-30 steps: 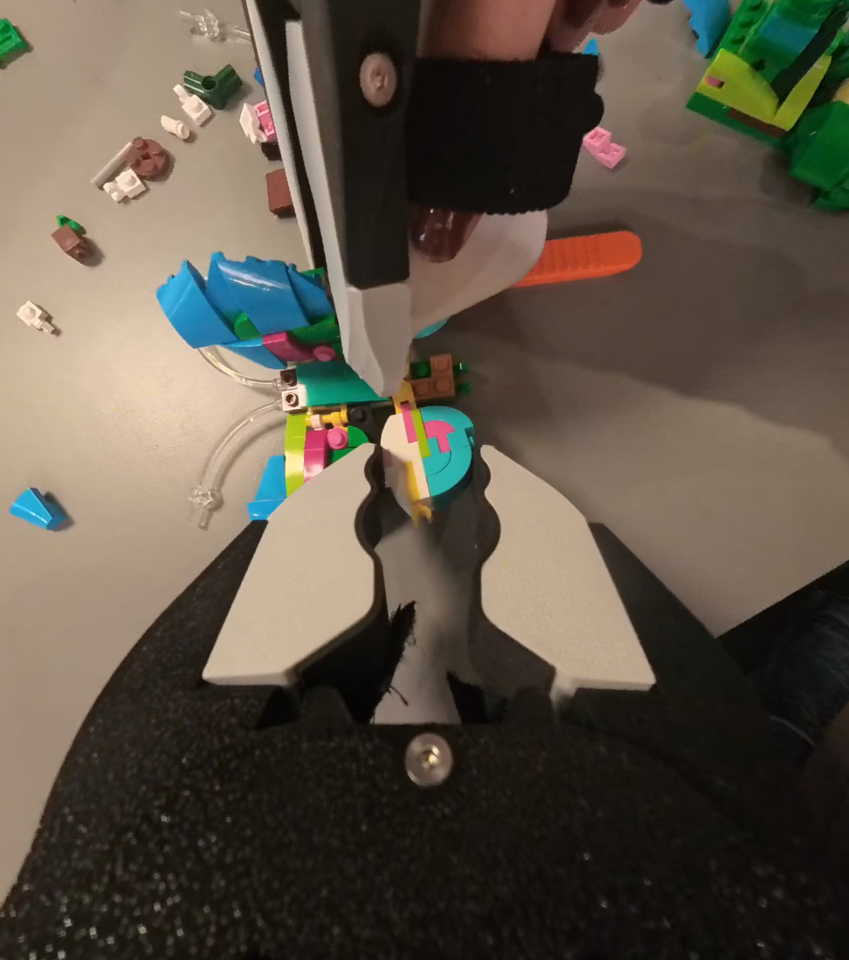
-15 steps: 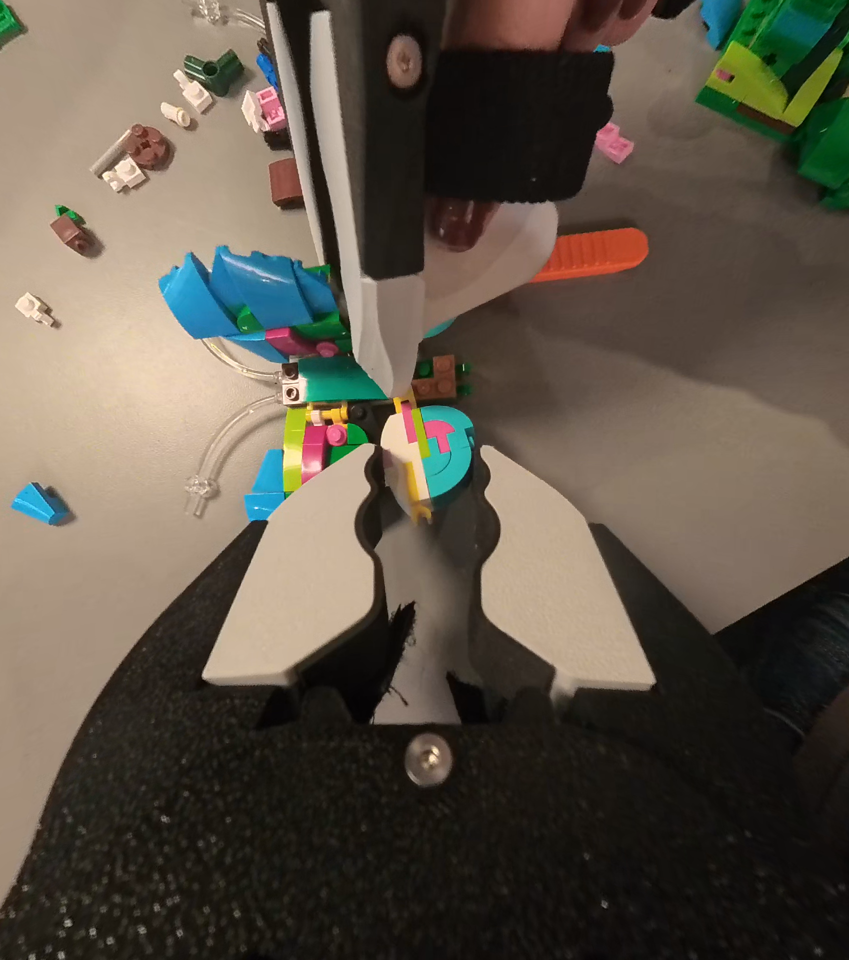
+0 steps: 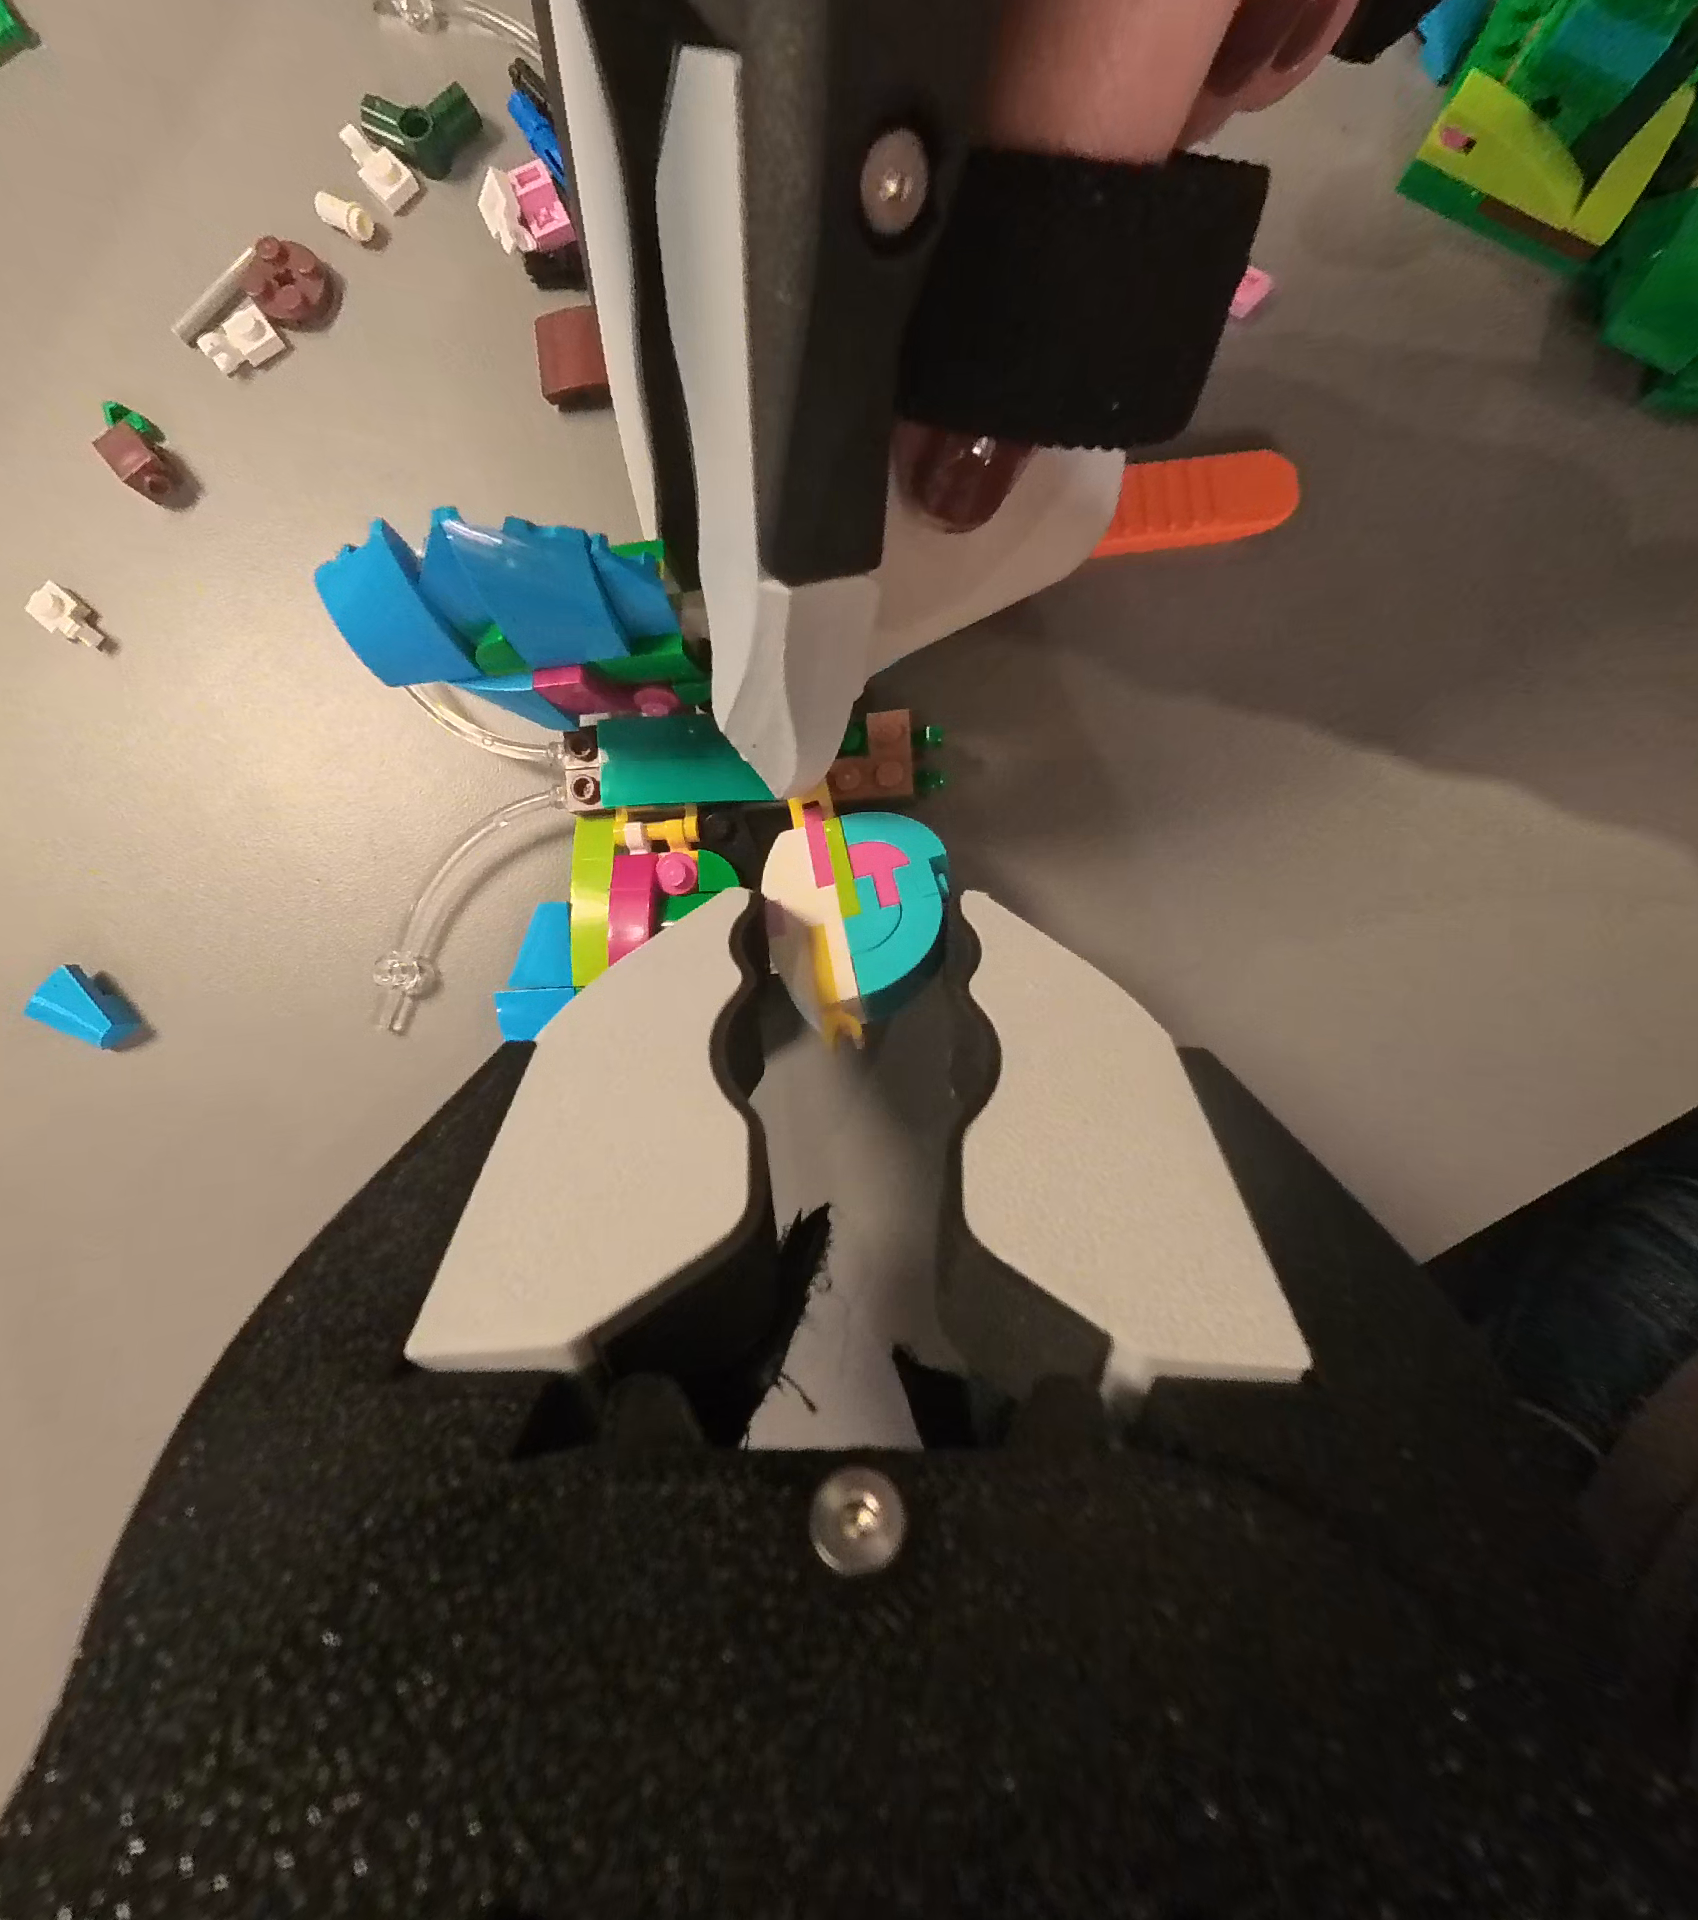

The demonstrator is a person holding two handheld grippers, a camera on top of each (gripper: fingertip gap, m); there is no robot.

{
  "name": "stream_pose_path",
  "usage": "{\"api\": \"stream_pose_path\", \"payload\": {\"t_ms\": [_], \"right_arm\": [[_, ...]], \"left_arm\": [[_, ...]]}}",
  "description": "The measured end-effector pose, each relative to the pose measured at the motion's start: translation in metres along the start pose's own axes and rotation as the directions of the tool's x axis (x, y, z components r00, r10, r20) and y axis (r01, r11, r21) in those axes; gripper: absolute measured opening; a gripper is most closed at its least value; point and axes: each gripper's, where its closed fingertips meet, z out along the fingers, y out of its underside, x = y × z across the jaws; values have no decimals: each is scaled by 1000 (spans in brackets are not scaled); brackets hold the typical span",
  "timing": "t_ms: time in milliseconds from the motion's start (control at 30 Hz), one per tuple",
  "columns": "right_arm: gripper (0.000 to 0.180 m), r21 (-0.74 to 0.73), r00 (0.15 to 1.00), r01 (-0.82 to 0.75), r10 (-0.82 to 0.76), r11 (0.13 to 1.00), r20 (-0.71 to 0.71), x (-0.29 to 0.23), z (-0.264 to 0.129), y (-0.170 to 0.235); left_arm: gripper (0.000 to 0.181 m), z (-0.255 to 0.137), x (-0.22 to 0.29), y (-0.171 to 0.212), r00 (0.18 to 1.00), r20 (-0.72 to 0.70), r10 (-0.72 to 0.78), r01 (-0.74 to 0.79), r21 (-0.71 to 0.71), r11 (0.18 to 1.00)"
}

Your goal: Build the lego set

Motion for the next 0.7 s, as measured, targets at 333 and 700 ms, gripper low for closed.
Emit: {"api": "stream_pose_path", "payload": {"t_ms": [333, 700], "right_arm": [[21, 9, 1000, 26, -26, 1000, 13, 0, 0, 0], [19, -12, 998, 52, -52, 999, -31, 0, -1, 0]], "left_arm": [[32, 0, 0, -2, 1000, 1, 3, -3, 23, 1000], [32, -1, -1, -2, 1000, -6, -2, 2, 22, 1000]]}}
